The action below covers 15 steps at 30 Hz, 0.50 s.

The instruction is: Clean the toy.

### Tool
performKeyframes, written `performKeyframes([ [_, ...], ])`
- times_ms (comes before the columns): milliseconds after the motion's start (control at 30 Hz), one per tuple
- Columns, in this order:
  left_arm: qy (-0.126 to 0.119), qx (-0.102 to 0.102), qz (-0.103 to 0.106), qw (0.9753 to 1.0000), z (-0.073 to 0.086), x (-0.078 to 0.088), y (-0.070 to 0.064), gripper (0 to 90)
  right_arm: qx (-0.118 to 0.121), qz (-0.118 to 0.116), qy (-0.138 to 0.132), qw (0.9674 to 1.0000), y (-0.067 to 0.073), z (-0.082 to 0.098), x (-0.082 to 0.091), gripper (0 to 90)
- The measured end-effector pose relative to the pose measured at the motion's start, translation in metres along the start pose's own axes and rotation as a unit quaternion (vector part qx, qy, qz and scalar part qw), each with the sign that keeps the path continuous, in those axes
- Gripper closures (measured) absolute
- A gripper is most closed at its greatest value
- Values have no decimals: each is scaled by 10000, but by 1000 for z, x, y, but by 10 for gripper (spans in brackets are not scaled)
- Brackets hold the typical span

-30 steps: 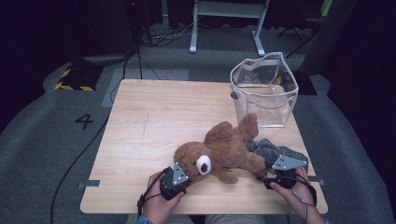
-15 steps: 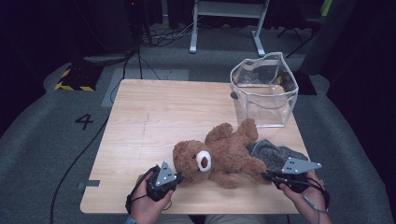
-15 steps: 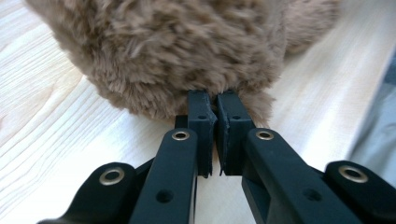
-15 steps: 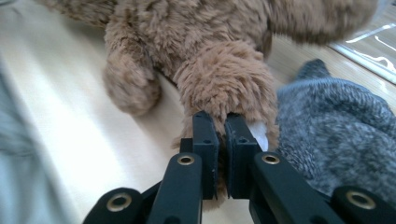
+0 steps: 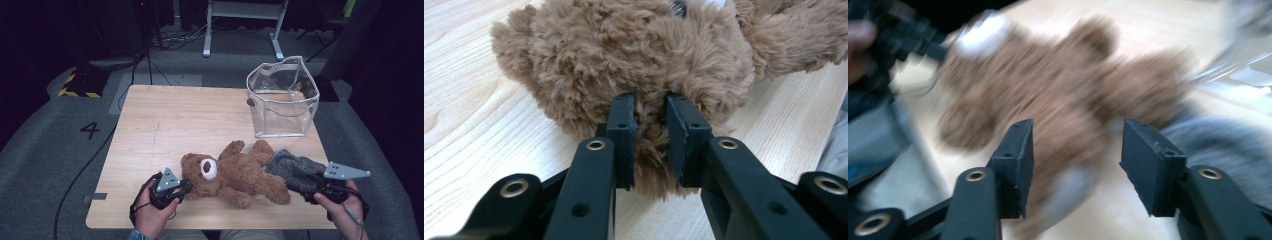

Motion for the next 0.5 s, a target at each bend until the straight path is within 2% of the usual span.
performKeyframes([
  [33,-8,-6,-23,10000,0,0,1,721,88,328,64,9994,-14,0,1,396],
  [67,-2,-24,-17,10000,1,0,1,704,246,739,333,9964,-29,5,1,347],
  [100,14,-31,-26,10000,1,1,1,652,391,1137,799,9895,-47,16,-3,301],
  [133,-15,-45,-41,10000,1,1,1,607,380,1143,1022,9874,-53,23,-8,290],
  [200,-206,-63,-100,9997,-4,4,1,492,234,967,1420,9849,-64,45,-22,260],
  [233,-265,-65,-96,9996,-6,4,1,445,162,952,1533,9834,-69,55,-29,251],
  [267,-336,-79,-86,9994,-8,5,0,412,150,988,1627,9816,-73,62,-33,249],
  [333,-404,-148,-40,9991,-10,3,-3,372,142,1106,1878,9759,-83,78,-41,269],
  [367,-357,-169,-19,9992,-9,1,-4,373,141,1038,1968,9748,-85,85,-45,411],
  [400,-317,-190,-31,9993,-9,-1,-4,373,126,848,2081,9743,-84,91,-48,557],
  [433,-290,-176,-37,9994,-8,-3,-4,373,98,683,2129,9746,-82,96,-51,657],
  [467,-270,-169,-26,9995,-8,-5,-4,374,100,619,2071,9763,-82,95,-51,760],
  [500,-280,-175,-12,9995,-8,-5,-4,378,58,635,1996,9778,-82,90,-47,786],
])
Point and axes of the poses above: each handheld gripper's, and its own axes: x roughly backward along the jaws, z roughly out of its underside, y roughly to its left, the point moved 8 cm from there along -x, roughly forward along the jaws, and after that the axes turned 14 degrees about x, right-handed, at the moved point
